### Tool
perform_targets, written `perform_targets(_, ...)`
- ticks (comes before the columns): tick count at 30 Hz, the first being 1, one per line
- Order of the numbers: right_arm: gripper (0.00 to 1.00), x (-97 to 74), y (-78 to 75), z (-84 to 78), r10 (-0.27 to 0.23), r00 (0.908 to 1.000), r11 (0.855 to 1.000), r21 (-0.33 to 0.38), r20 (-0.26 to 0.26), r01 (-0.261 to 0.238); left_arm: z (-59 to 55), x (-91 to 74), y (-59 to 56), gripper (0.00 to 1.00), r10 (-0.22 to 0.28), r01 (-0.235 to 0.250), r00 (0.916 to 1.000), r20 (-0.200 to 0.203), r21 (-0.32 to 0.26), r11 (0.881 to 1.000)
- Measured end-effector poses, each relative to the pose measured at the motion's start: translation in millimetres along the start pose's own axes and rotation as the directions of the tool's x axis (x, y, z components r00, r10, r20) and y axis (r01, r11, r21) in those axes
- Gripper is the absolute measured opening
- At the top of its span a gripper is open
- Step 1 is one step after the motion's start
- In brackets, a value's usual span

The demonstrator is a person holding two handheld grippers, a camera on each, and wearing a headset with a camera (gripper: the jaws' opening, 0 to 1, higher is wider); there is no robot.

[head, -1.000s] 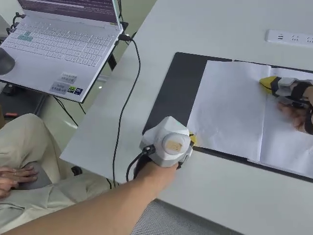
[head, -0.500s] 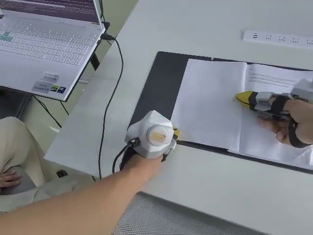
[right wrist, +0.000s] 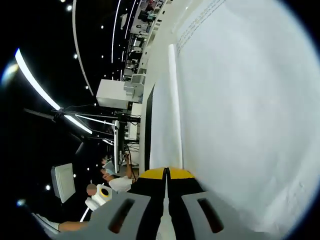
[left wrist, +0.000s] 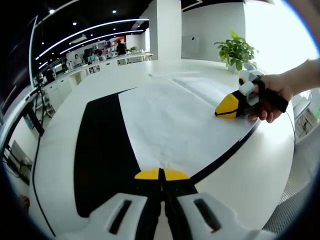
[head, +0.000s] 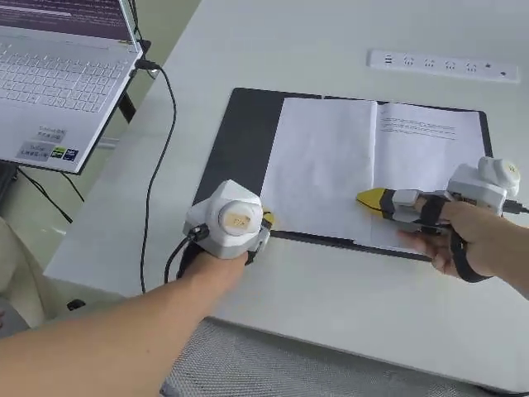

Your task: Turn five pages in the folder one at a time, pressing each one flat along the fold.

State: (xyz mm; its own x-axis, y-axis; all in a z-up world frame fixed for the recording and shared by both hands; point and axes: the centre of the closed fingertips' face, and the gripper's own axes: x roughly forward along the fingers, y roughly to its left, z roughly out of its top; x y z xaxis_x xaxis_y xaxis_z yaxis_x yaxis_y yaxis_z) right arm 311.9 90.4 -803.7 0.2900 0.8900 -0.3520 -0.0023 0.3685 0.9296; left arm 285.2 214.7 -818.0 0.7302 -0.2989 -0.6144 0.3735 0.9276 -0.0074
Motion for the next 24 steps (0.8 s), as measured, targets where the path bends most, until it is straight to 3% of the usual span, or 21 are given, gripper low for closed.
perform_targets(12,0.00,-19.1,-0.2,-50.1,0.003,0.9972,1.000,-0.001,-0.074,-0.003,0.0,-0.5,-0.3,0.00,-0.005,0.005,1.0000,0.000,0.002,1.000)
perform_targets(21,0.00,-31.0,-4.7,-71.9,-0.002,0.9964,1.000,-0.006,-0.084,0.002,0.6,-1.2,-0.6,0.00,-0.005,0.005,1.0000,-0.008,0.001,1.000)
perform_targets(24,0.00,-35.9,3.1,-73.5,0.019,0.9980,1.000,-0.005,-0.060,-0.019,0.7,-1.3,-0.3,0.00,-0.005,0.005,0.9999,-0.012,-0.011,1.000)
